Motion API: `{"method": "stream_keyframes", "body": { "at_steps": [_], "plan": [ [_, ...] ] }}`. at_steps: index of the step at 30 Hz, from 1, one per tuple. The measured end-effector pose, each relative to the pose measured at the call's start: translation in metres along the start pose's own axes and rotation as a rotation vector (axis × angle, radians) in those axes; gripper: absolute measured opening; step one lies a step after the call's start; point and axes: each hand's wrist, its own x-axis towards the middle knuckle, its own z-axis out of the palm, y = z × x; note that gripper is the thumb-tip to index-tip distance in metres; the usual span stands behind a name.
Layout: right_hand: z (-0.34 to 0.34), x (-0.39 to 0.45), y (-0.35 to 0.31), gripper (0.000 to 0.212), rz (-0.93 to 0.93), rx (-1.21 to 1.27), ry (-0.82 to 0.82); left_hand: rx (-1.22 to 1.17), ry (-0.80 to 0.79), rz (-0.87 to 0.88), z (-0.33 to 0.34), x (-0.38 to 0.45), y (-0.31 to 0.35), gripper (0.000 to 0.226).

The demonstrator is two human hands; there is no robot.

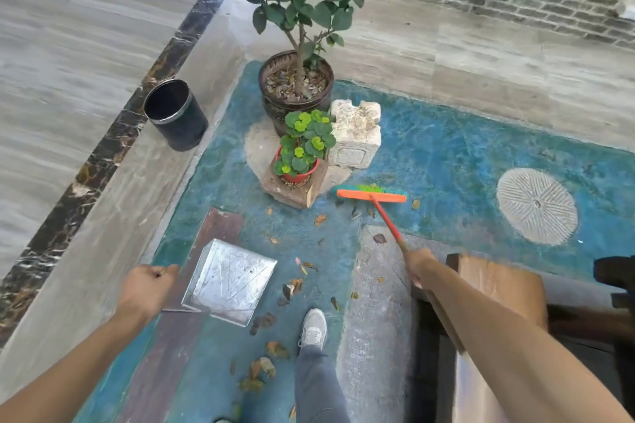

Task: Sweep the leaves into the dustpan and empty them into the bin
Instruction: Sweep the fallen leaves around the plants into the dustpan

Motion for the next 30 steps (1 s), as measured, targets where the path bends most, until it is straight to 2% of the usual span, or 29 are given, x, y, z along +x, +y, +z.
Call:
{"method": "stream_keyframes", "body": {
  "at_steps": [5,8,11,15,18,22,26,30],
  "plan": [
    [-0.017,0.054,-0.054,0.030,-0.023,0.080,-0.042,0.007,0.024,0.040,0.022,0.022,0.019,0.045],
    [-0.016,0.073,-0.080,0.029,-0.086,0.185,-0.110,0.029,0.047,0.046,0.034,0.030,0.029,0.047],
    [-0.009,0.087,-0.091,0.028,-0.129,0.208,-0.096,0.036,0.047,0.034,0.046,0.038,0.036,0.045],
    [0.003,0.081,-0.073,0.023,-0.156,0.048,-0.052,0.054,-0.002,0.014,0.053,0.044,0.034,0.045],
    [0.018,0.068,-0.048,0.010,-0.140,-0.028,-0.058,0.077,-0.029,0.048,0.055,0.043,0.033,0.048],
    [0.040,0.048,-0.017,0.032,-0.118,-0.102,-0.054,0.114,-0.048,0.072,0.053,0.041,0.035,0.048],
    [0.054,0.018,0.008,0.033,-0.050,-0.202,-0.068,0.139,-0.057,0.080,0.044,0.041,0.034,0.045],
    [0.060,-0.010,0.027,0.037,-0.070,-0.233,-0.070,0.159,-0.079,0.096,0.029,0.038,0.023,0.043]
  ]
}}
